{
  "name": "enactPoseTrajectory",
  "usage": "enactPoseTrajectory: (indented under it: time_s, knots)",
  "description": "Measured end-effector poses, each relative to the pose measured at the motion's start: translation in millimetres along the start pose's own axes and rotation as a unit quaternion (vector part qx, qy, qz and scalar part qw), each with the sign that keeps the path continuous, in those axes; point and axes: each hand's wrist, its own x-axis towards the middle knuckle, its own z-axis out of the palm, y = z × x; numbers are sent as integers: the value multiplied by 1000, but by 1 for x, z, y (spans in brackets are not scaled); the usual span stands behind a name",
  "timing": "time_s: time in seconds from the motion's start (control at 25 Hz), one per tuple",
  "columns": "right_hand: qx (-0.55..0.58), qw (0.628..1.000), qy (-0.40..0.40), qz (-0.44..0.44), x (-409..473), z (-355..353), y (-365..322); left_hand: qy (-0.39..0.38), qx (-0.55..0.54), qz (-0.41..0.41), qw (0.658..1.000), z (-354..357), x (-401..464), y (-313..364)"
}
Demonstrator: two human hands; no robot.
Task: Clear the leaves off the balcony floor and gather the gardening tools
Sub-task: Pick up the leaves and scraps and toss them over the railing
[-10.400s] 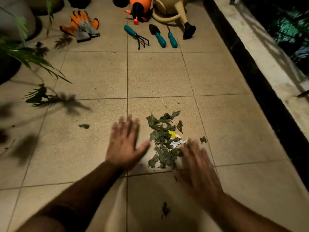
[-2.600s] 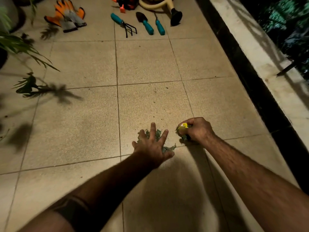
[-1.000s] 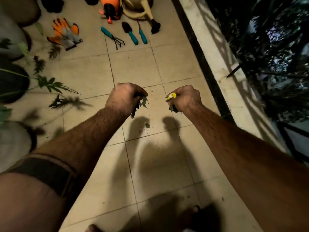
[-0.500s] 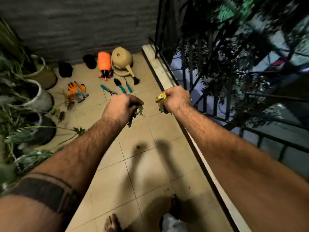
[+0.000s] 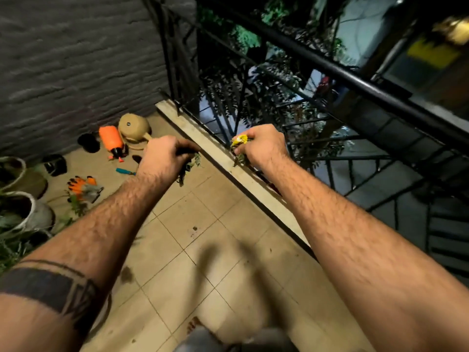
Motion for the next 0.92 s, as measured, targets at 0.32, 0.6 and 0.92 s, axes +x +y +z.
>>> enactPoseTrajectory:
  time_s: [0.32, 0.6, 0.92]
  knots:
    - [16, 991, 97, 91, -124, -74, 74, -84, -34, 101, 991, 25, -72, 104]
    - [68, 963, 172, 196, -268, -126, 165, -187, -60, 195, 961, 75, -163, 187]
    - [115, 864, 343, 351, -427, -168, 265, -303, -34, 409, 860, 155, -266, 300]
